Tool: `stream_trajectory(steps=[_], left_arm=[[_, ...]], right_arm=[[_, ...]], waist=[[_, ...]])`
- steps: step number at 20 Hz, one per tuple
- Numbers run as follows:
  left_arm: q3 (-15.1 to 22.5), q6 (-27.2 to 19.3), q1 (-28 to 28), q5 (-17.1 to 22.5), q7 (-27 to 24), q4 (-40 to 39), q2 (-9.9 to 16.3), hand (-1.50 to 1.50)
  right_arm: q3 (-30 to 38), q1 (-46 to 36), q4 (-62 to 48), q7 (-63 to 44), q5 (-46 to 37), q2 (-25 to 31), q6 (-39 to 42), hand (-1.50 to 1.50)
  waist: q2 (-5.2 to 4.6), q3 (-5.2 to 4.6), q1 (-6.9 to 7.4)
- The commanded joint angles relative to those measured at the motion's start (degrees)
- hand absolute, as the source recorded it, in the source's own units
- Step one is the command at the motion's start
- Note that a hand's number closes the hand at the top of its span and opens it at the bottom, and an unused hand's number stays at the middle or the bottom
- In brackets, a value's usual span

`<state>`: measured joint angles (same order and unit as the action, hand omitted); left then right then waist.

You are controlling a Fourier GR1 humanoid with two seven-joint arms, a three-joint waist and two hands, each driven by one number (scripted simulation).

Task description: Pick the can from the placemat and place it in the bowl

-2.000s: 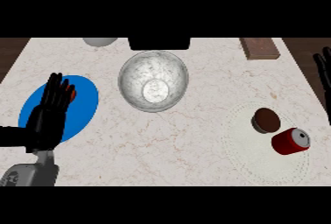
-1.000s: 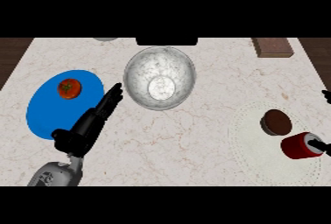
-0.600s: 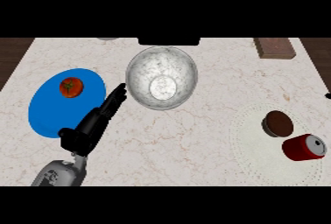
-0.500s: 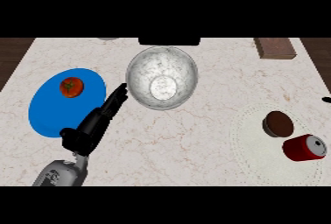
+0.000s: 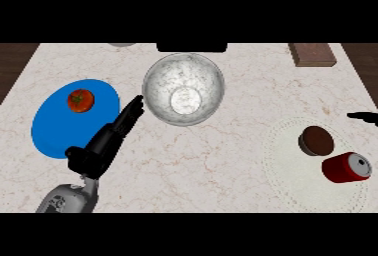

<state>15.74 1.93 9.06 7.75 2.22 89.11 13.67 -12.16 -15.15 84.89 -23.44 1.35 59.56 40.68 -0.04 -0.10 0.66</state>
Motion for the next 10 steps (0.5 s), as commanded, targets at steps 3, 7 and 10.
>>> stream_trajectory(steps=[3, 7, 10], left_arm=[[-1.53, 0.73, -0.53, -0.97, 2.33, 2.01, -1.36, 0.00], [-3.01, 1.94, -0.34, -1.81, 3.61, 2.18, -2.08, 0.00], [-3.31, 2.32, 0.36, -2.78, 0.09, -1.49, -3.47, 0.00]], right_arm=[[0.66, 1.25, 2.77, -6.39, -4.15, -5.98, 2.68, -1.50], [4.22, 0.50, 3.38, -6.78, -6.90, -8.72, 5.75, -1.50], [5.20, 2.85, 6.14, -4.35, -10.83, -9.61, 3.04, -1.50]], waist=[[0.10, 0.09, -0.65], [0.07, 0.10, -0.64], [0.05, 0.09, -0.81]])
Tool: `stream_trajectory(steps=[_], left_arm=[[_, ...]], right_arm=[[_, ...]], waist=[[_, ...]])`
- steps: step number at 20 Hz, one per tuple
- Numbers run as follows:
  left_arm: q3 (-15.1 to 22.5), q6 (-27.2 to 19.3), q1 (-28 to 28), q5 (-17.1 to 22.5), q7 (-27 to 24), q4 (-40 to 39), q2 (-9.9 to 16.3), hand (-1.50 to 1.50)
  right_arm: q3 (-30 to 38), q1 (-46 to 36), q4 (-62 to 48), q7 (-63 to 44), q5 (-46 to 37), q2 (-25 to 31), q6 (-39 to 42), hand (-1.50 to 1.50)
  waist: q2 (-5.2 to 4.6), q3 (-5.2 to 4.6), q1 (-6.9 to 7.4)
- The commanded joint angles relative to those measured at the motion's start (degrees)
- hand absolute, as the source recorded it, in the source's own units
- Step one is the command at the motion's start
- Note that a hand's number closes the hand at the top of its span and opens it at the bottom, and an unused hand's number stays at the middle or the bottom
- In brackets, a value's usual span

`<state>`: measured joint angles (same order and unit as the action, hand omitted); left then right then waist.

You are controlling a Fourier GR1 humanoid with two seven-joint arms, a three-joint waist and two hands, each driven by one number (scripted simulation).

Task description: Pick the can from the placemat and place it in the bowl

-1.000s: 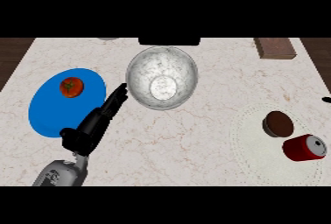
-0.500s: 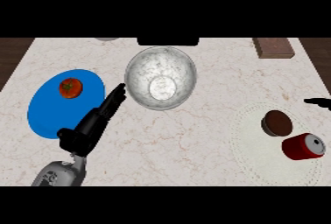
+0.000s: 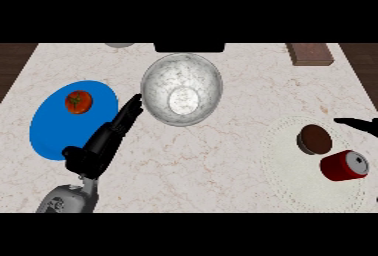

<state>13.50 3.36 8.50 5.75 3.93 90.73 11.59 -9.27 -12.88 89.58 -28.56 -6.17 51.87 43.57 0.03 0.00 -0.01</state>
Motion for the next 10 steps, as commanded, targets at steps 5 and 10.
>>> stream_trajectory(steps=[5, 10], left_arm=[[-0.42, -0.34, -0.60, -2.15, 1.78, 1.40, -2.61, 0.00], [-0.80, 2.88, -3.82, -2.60, -0.81, 1.80, -1.46, 0.00]], right_arm=[[2.05, 7.31, 2.48, 8.00, -13.64, -3.83, -5.81, -1.50], [2.55, 11.69, 8.64, 5.74, -18.79, -7.33, -9.89, -1.50]], waist=[[0.00, 0.03, -0.07], [0.07, 0.00, -0.26]])
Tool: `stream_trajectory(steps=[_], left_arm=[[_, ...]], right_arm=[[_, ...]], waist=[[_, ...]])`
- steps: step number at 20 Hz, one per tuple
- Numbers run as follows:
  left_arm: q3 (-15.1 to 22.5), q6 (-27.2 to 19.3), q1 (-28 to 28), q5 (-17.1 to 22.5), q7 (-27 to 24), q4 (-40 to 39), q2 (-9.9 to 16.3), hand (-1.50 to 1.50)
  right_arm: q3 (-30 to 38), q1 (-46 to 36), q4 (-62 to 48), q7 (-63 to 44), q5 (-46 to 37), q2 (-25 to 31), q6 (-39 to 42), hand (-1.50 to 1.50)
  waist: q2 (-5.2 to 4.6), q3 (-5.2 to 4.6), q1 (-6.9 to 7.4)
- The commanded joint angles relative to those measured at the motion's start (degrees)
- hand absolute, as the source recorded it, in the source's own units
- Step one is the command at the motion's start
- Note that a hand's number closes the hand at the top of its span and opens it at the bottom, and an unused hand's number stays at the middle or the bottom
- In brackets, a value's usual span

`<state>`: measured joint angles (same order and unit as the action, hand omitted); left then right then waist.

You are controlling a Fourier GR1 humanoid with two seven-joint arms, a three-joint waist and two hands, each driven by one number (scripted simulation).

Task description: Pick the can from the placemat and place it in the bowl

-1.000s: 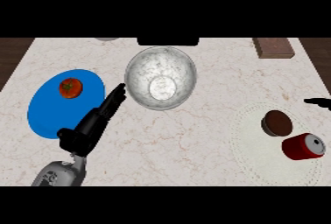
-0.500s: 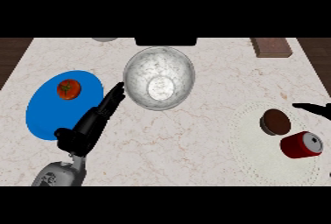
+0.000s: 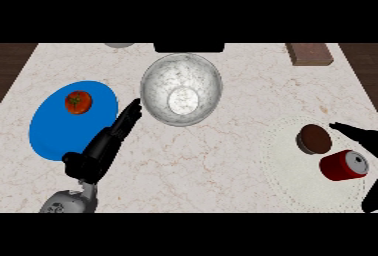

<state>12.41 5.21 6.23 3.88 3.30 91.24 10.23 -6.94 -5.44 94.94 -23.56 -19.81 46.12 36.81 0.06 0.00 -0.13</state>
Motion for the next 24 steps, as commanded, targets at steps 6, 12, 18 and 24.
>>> stream_trajectory(steps=[6, 12, 18, 24], left_arm=[[-0.28, 0.96, -3.54, -1.45, 4.99, 7.90, -0.48, 0.00], [-1.28, 2.49, -2.59, -3.61, -3.25, -0.30, -2.53, 0.00], [-2.31, 1.46, 0.99, -4.76, 2.54, 1.30, -5.23, 0.00], [-3.71, 4.34, -1.39, -3.50, 4.28, 4.43, -4.06, 0.00]], right_arm=[[4.48, 2.44, -2.80, 6.73, -10.00, -1.71, -2.33, -1.50], [2.72, -2.30, -15.97, 11.30, -17.55, -6.50, -4.89, -1.50], [4.97, -2.22, -14.43, 11.32, -20.23, -11.01, -3.34, -1.50], [6.43, -4.19, -21.99, 18.92, -23.87, -11.59, -6.08, -1.50]], waist=[[0.04, 0.01, 0.28], [-0.12, 0.01, 0.46], [-0.04, 0.00, 0.17], [-0.04, 0.01, 0.30]])
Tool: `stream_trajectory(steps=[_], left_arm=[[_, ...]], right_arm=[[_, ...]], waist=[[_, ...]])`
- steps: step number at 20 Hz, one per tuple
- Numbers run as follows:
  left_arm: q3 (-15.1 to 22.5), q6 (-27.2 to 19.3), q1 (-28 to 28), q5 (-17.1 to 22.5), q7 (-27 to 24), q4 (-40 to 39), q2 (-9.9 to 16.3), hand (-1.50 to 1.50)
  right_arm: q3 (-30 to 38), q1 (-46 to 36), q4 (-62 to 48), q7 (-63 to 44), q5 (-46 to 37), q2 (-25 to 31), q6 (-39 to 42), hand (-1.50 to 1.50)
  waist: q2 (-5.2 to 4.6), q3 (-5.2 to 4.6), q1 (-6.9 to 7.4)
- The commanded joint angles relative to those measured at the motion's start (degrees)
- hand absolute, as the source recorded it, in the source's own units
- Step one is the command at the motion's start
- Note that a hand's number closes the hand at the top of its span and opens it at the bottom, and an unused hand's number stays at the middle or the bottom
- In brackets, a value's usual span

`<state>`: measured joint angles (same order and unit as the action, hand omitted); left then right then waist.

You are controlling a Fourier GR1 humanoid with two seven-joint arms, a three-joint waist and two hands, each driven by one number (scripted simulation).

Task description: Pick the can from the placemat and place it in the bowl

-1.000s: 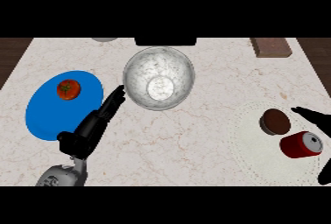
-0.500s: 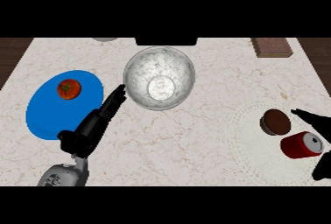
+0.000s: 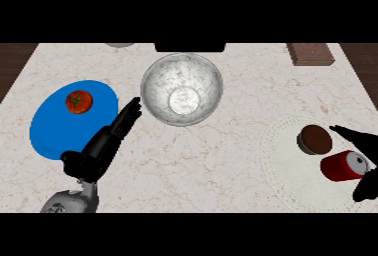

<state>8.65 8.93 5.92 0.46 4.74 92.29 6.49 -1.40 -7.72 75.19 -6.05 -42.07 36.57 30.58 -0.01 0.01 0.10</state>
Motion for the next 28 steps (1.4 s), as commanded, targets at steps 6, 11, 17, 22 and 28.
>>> stream_trajectory(steps=[6, 11, 17, 22, 28], left_arm=[[-1.14, 0.48, 2.17, -1.62, -2.13, -3.23, -0.98, 0.00], [-1.17, 0.82, 1.04, -2.08, 0.45, -0.75, -2.42, 0.00], [2.09, 3.89, 3.60, -1.29, 0.18, -2.06, -2.10, 0.00], [2.74, 4.20, 4.60, -1.02, 0.33, -3.65, -3.17, 0.00], [3.18, 2.80, 4.86, -2.16, 0.29, -3.99, -4.18, 0.00]], right_arm=[[0.89, -8.90, -11.21, 9.60, -5.01, -2.97, -7.88, 1.50], [3.22, -3.40, -6.75, 10.96, -7.15, -4.60, -9.34, 1.50], [-19.18, -16.16, 2.35, -10.18, -14.79, -31.66, -7.65, 1.50], [-28.75, -23.98, 0.50, -26.58, -16.06, -36.21, -11.14, 1.50], [-36.05, -35.81, 0.92, -45.59, -15.22, -36.49, -19.67, 1.50]], waist=[[-0.14, 0.02, 0.43], [0.02, -0.01, -0.05], [-0.74, -0.42, 8.43], [-0.76, -0.20, 8.35], [-0.24, -0.12, 7.38]])
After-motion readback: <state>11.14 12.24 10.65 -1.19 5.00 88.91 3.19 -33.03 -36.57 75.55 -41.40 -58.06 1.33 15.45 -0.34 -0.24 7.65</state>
